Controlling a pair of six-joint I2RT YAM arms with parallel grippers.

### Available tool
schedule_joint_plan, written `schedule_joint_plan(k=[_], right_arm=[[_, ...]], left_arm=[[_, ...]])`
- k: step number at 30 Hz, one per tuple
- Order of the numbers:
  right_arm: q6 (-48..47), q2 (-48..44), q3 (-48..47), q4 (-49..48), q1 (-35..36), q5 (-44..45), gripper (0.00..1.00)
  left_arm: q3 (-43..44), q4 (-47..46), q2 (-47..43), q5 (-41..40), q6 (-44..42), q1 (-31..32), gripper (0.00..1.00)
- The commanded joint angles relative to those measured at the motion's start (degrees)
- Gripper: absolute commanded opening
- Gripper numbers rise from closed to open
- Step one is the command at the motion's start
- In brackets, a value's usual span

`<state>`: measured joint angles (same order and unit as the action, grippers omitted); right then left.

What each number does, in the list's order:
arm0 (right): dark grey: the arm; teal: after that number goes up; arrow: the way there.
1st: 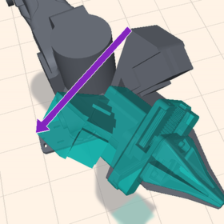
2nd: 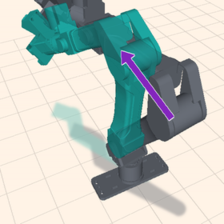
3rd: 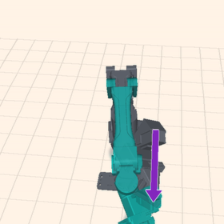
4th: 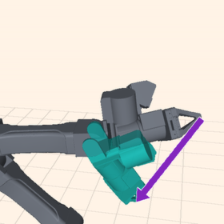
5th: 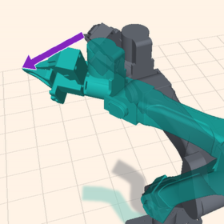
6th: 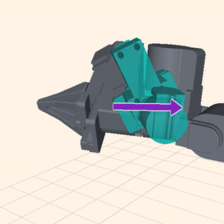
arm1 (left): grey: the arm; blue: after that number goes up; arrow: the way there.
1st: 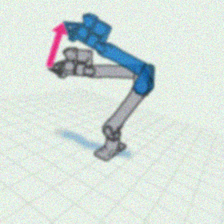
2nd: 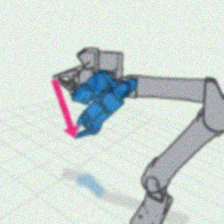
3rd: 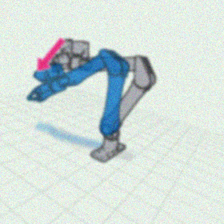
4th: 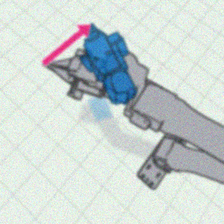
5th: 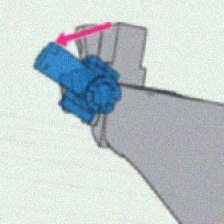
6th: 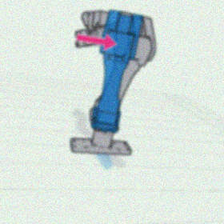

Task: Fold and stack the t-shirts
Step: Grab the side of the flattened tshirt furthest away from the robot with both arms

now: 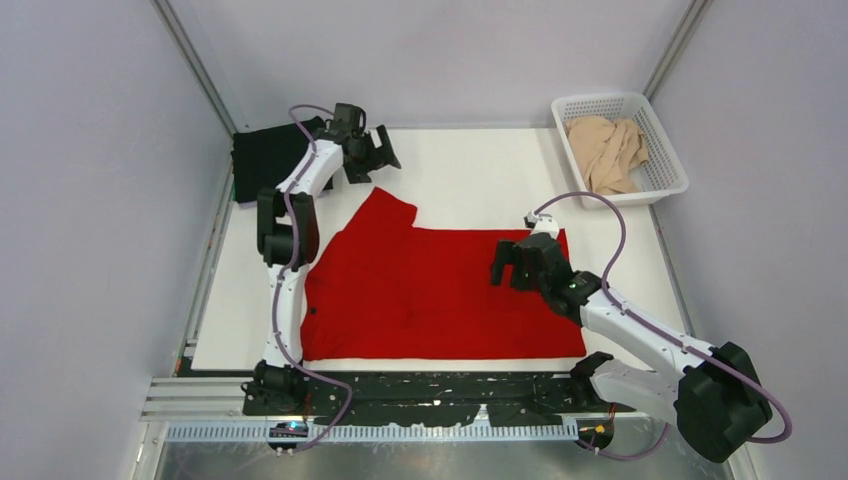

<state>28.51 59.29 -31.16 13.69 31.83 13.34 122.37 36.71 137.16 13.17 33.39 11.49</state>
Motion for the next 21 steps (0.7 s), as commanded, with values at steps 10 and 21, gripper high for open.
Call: schedule_joint_plan(k=[10,21], right_arm=[[-1.24,0.73,-0.2,-2.66,-1.82,-1.75,0.95],[-1.09,-1.76,1.35,-2.53,-2.29,-1.43,0.95]], left_arm=[[1.31,6.49,2.89,4.33,0.9,-0.21,0.99],[0.64,15.84,0.27,-9.24,-4.39,4.96,0.86]])
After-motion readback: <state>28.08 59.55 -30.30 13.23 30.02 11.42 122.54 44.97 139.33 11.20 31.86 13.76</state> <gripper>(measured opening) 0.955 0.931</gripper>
